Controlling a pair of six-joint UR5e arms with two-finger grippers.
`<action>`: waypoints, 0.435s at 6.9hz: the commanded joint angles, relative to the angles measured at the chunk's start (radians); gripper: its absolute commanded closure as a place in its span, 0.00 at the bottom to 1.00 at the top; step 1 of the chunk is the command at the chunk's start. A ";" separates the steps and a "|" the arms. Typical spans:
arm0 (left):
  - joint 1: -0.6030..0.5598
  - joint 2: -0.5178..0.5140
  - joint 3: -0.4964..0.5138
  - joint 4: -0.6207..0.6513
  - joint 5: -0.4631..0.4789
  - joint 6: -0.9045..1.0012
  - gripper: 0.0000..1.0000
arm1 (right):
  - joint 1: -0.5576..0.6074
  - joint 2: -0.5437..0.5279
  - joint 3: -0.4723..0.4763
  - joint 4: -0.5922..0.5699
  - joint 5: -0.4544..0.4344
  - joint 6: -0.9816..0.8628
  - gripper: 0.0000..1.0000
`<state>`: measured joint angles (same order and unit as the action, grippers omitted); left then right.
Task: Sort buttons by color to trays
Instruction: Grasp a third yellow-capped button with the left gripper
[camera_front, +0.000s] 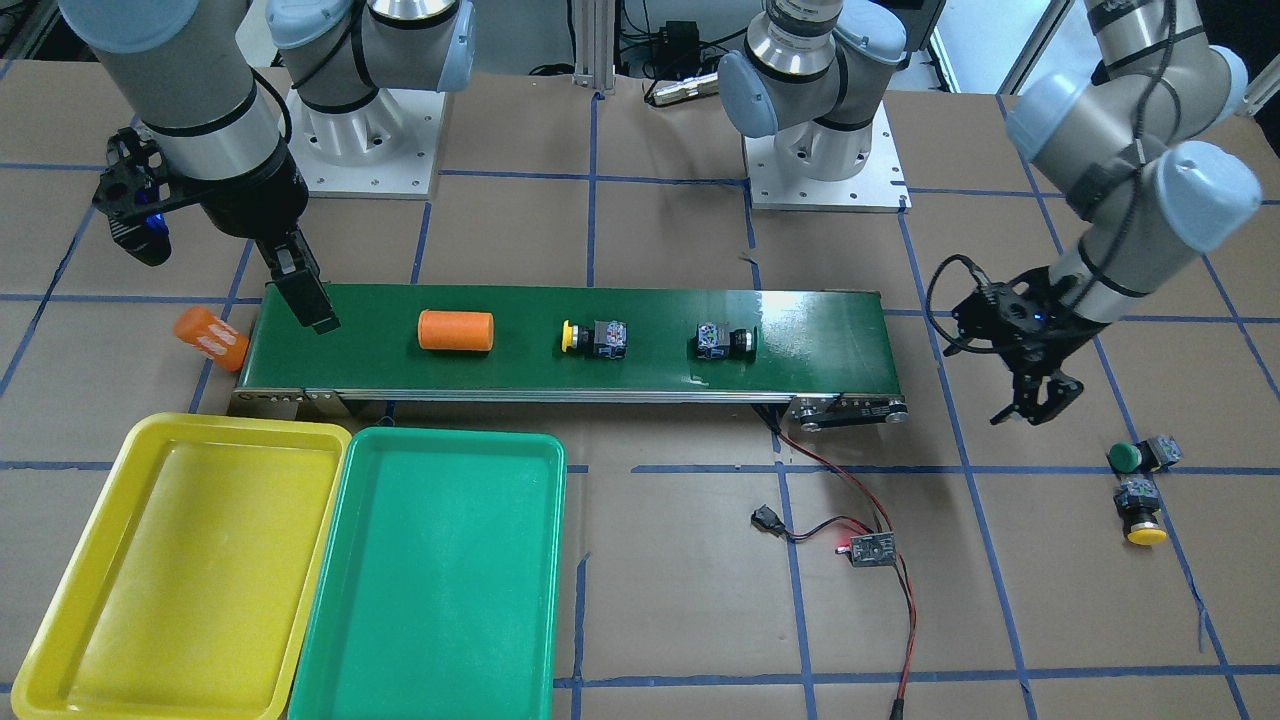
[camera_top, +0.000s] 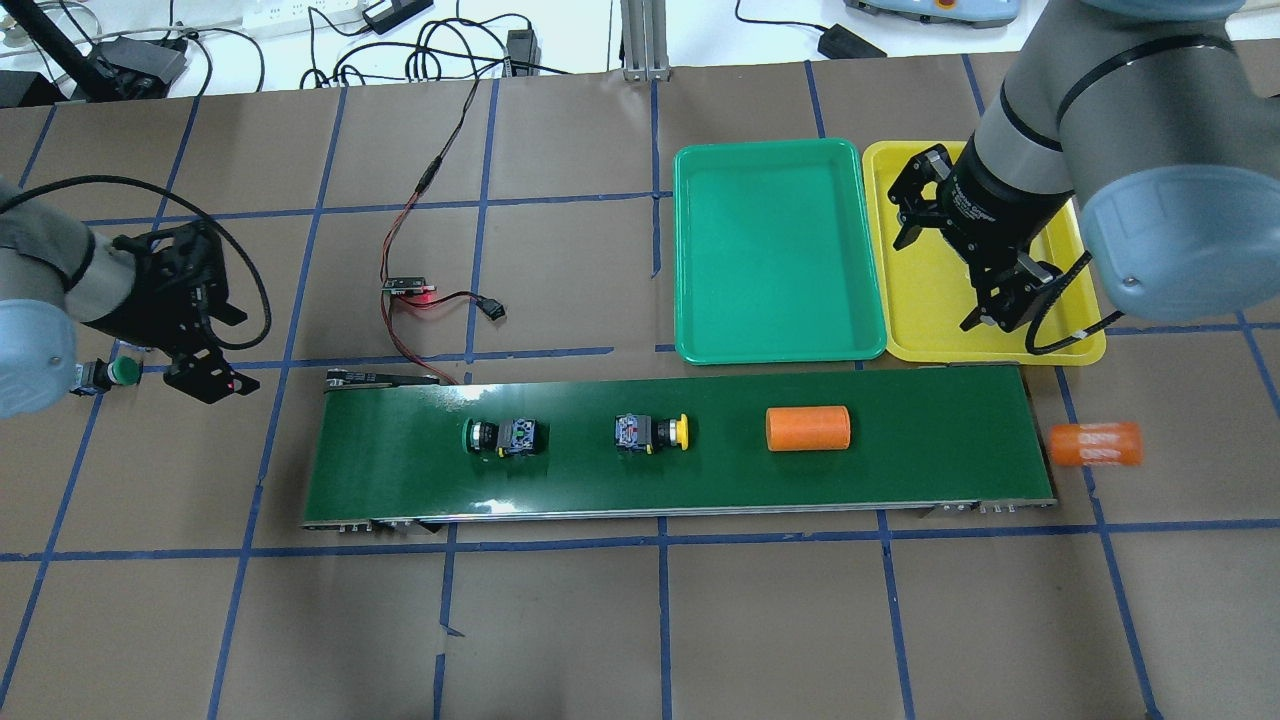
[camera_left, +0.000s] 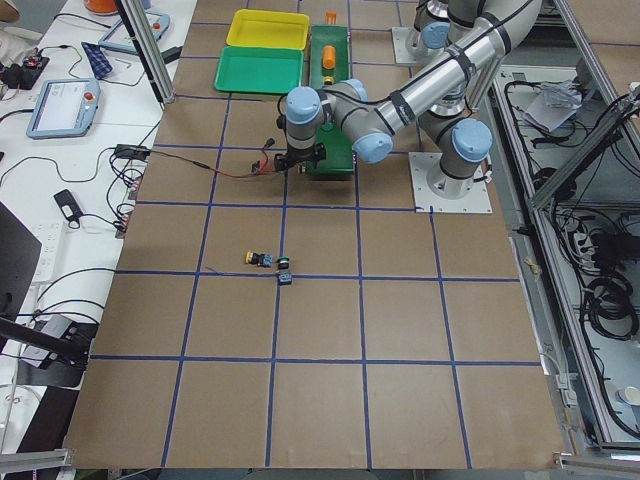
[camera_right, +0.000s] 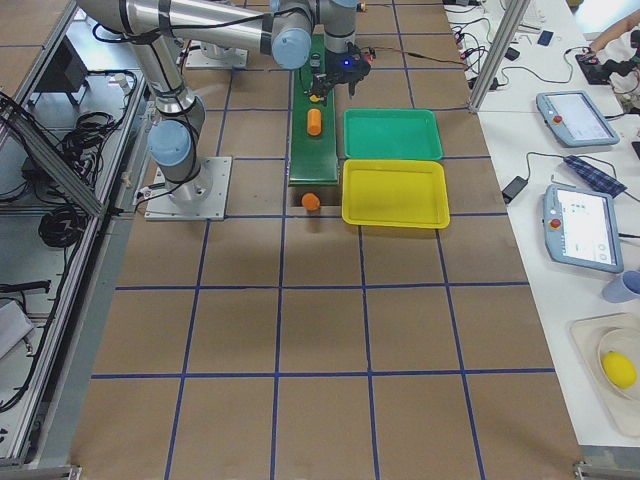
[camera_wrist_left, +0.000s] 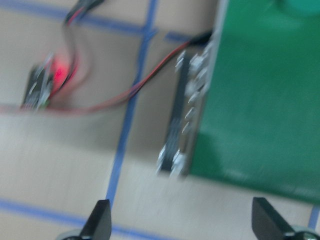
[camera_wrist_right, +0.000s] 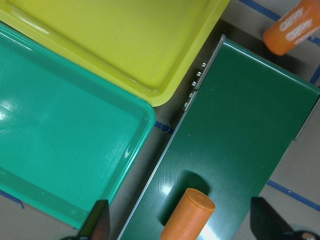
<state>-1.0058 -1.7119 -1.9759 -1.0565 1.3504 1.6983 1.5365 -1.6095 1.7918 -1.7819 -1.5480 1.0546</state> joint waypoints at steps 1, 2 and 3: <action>0.137 -0.122 0.043 0.097 -0.076 0.001 0.00 | 0.001 0.000 0.001 0.001 0.009 -0.001 0.00; 0.151 -0.177 0.051 0.196 -0.071 -0.003 0.00 | 0.001 0.000 0.001 -0.001 0.014 -0.001 0.00; 0.185 -0.224 0.074 0.210 -0.070 -0.014 0.00 | 0.001 0.000 0.001 0.001 0.012 -0.001 0.00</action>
<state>-0.8580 -1.8732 -1.9243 -0.8968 1.2811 1.6939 1.5370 -1.6092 1.7931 -1.7817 -1.5368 1.0540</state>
